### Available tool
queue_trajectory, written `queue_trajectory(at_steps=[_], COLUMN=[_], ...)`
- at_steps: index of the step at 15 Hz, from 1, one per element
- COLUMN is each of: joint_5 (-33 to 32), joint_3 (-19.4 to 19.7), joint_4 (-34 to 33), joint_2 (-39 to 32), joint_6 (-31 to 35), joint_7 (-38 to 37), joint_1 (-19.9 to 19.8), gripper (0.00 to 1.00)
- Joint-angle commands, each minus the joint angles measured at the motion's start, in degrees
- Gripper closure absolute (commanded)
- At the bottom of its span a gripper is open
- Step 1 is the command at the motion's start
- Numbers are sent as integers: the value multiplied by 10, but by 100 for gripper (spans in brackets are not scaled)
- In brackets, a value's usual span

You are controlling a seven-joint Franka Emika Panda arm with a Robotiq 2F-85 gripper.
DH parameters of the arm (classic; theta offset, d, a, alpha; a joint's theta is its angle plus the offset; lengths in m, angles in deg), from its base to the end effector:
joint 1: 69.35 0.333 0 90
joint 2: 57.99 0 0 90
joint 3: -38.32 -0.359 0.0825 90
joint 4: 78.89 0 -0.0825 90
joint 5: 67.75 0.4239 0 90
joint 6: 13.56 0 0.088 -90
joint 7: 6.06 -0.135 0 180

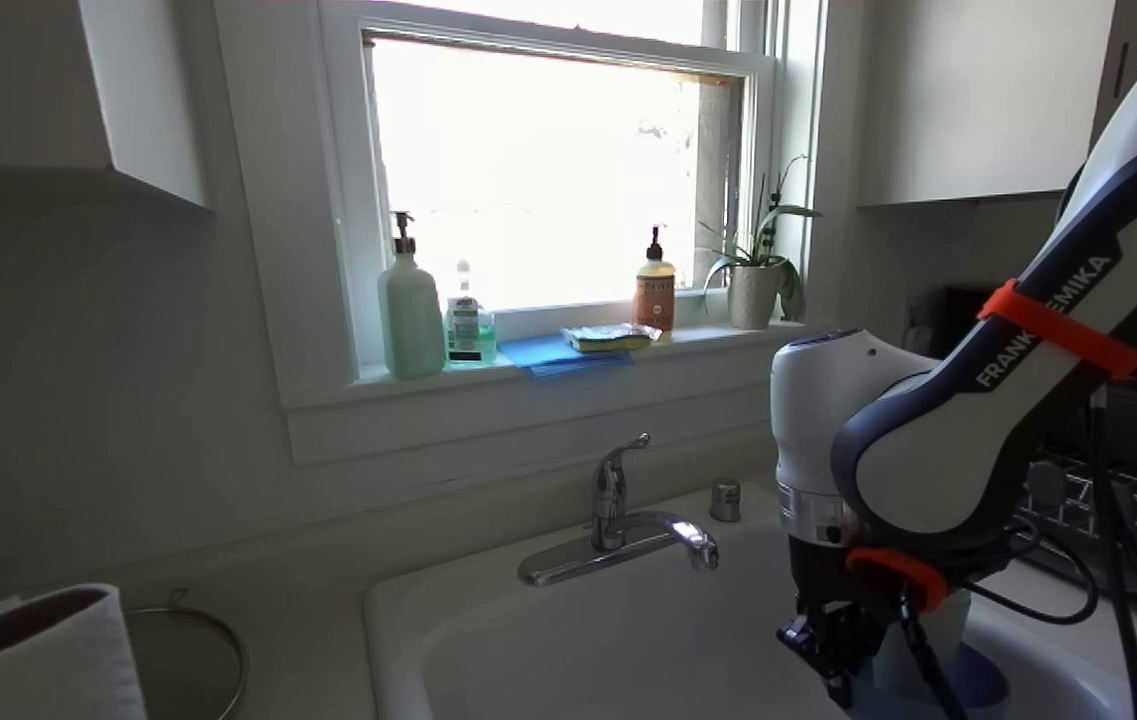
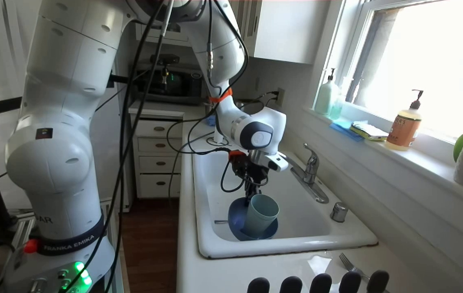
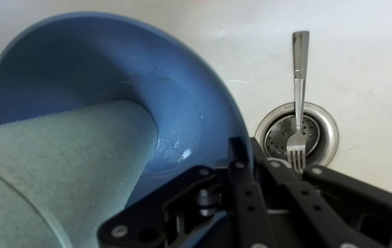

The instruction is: Stack the two cups on the counter in the blue bowl then put the bowl and cups in the sink.

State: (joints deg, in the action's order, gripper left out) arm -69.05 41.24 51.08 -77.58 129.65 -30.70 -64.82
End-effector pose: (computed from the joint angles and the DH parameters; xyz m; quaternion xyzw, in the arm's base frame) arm 0.5564 0.0144 0.1762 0.9803 -0.1891 -0.0504 0.0270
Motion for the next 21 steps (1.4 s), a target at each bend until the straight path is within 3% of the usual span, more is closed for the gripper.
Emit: queue_trajectory(at_steps=[1,9,21], joint_5=[5,1,8], joint_3=[1,-14,-12], joint_4=[-3,-2,-8], joint_2=[-4,-49,-113], joint_6=[-5,17,116], joint_7=[6,25,55], joint_1=[3,22,27], gripper=[99,99,99])
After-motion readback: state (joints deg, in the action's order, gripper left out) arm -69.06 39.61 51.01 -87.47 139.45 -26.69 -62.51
